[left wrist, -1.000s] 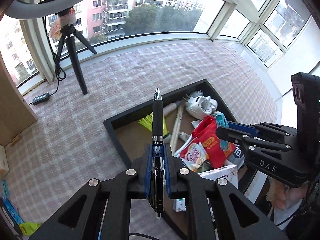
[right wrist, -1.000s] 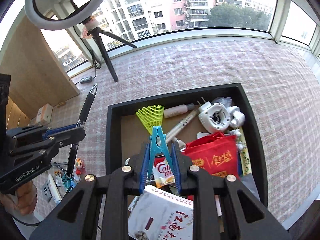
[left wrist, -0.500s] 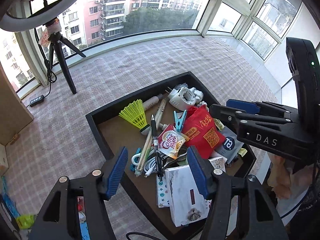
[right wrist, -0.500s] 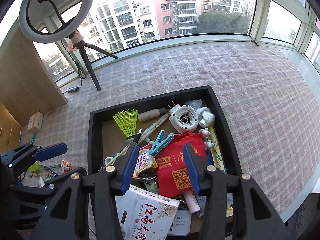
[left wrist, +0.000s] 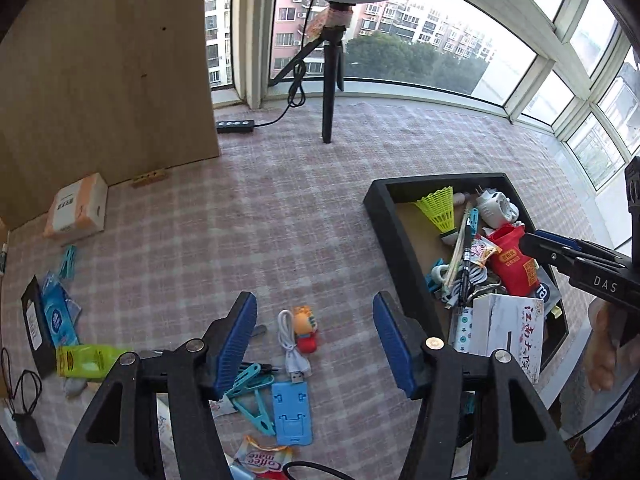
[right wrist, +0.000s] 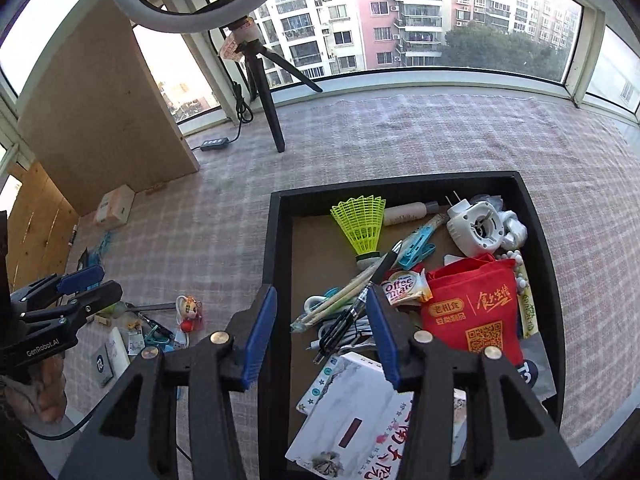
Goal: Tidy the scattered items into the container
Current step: 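Carry the pen in the left tool and clothespin in the right tool into the tray, release, then move both tools to the orange-and-white tissue pack by the wooden board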
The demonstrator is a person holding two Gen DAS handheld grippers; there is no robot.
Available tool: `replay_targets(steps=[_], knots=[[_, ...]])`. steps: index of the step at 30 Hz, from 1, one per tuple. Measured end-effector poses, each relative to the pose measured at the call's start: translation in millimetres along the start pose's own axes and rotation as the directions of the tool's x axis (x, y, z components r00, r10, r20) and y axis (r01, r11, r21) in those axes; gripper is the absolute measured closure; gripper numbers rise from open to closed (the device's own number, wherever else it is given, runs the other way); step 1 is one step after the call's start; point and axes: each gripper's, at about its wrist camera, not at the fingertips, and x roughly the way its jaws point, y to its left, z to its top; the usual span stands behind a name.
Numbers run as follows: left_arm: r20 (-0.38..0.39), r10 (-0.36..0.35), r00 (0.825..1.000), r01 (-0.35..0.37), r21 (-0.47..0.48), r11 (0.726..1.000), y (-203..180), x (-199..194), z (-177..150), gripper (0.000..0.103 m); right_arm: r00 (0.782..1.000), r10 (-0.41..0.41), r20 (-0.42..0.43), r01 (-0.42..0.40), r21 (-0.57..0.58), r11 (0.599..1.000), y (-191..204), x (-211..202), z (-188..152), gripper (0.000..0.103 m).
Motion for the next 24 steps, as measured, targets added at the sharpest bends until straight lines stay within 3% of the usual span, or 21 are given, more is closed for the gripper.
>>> replay_targets(steps=[8,17,24], knots=[[0.019,0.124,0.992,-0.118,-0.189,0.975,113.7,-43.9,-52.4,0.046,1.000,0.017,-0.008,-0.018,-0.092,0.996,52.5,0.8,-16.7,0.056],[0.018,0.240,0.971,-0.212,-0.405,0.889,227.2,-100.6,-115.6,0.046,0.997,0.072,-0.003,-0.072,-0.151,0.986,95.7,-1.2,-35.0,0.049],[0.010,0.272,0.962,-0.232,-0.496,0.837,283.3,-115.3,-133.2,0.046,0.995,0.090,-0.032,-0.096,-0.263,0.960,142.9,7.0,-42.5,0.049]])
